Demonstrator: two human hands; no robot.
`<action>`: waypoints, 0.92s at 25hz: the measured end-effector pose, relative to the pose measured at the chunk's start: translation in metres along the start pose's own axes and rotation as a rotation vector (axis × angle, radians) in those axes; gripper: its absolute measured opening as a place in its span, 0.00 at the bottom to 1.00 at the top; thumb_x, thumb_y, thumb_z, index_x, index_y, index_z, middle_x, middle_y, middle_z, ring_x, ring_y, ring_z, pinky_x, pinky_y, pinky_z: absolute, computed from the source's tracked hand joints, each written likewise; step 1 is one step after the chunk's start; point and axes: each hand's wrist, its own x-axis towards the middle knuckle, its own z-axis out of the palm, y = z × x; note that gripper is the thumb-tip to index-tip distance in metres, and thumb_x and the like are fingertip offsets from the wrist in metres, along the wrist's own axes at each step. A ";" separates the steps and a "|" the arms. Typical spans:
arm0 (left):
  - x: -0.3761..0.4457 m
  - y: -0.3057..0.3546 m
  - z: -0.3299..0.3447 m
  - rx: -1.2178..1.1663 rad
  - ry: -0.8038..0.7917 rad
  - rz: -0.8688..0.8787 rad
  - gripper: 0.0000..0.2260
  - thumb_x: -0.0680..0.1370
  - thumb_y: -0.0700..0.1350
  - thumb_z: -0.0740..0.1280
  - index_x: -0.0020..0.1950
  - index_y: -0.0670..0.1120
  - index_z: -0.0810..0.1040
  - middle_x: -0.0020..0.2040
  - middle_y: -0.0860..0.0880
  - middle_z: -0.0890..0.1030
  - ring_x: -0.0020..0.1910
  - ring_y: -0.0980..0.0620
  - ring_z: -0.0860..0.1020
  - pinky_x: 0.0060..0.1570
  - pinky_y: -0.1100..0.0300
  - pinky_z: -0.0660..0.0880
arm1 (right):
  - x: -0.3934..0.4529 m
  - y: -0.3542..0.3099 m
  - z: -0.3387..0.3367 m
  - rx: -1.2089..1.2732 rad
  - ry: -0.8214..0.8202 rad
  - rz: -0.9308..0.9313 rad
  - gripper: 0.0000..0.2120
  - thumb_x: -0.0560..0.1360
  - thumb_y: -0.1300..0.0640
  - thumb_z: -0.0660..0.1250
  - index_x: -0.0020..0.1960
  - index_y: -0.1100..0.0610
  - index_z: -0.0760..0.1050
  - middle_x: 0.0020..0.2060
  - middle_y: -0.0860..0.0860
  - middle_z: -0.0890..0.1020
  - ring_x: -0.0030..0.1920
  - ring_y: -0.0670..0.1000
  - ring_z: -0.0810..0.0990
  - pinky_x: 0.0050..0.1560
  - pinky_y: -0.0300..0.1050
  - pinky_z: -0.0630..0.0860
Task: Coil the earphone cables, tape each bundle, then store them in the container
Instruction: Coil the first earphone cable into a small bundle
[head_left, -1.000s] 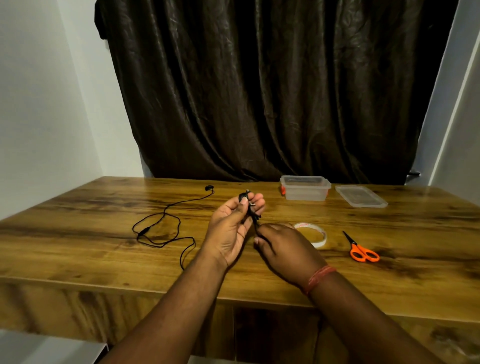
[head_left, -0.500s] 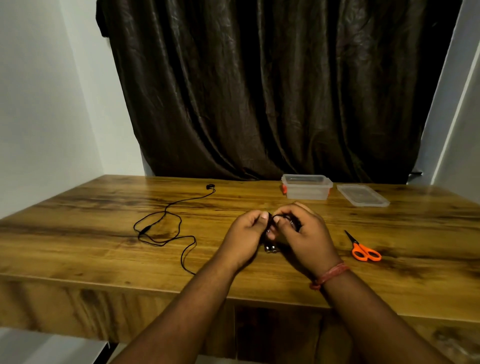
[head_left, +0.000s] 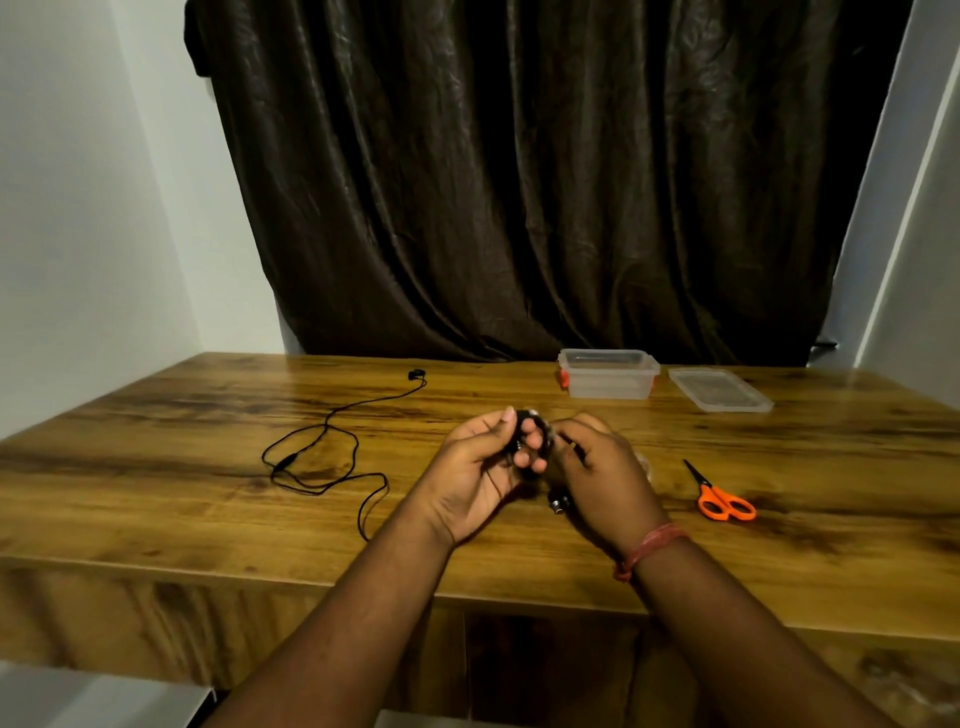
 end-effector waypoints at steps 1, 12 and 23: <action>0.001 0.002 -0.001 -0.053 0.010 0.023 0.11 0.80 0.40 0.59 0.45 0.39 0.79 0.37 0.45 0.78 0.30 0.55 0.74 0.37 0.60 0.78 | -0.001 0.000 0.003 -0.038 -0.062 -0.018 0.07 0.80 0.59 0.63 0.52 0.54 0.80 0.47 0.47 0.79 0.49 0.48 0.78 0.50 0.42 0.73; 0.013 0.003 -0.012 -0.116 0.227 0.238 0.09 0.82 0.35 0.58 0.56 0.35 0.77 0.51 0.39 0.83 0.44 0.51 0.83 0.53 0.57 0.80 | -0.010 -0.011 0.007 -0.232 -0.282 -0.196 0.09 0.81 0.47 0.58 0.48 0.49 0.73 0.41 0.47 0.81 0.41 0.50 0.79 0.41 0.51 0.76; 0.014 -0.021 -0.017 0.771 0.307 0.127 0.10 0.82 0.45 0.61 0.51 0.49 0.82 0.48 0.50 0.85 0.51 0.51 0.82 0.54 0.53 0.77 | -0.009 -0.018 -0.003 -0.169 -0.097 -0.211 0.06 0.80 0.55 0.63 0.55 0.51 0.77 0.48 0.44 0.77 0.47 0.43 0.75 0.46 0.38 0.73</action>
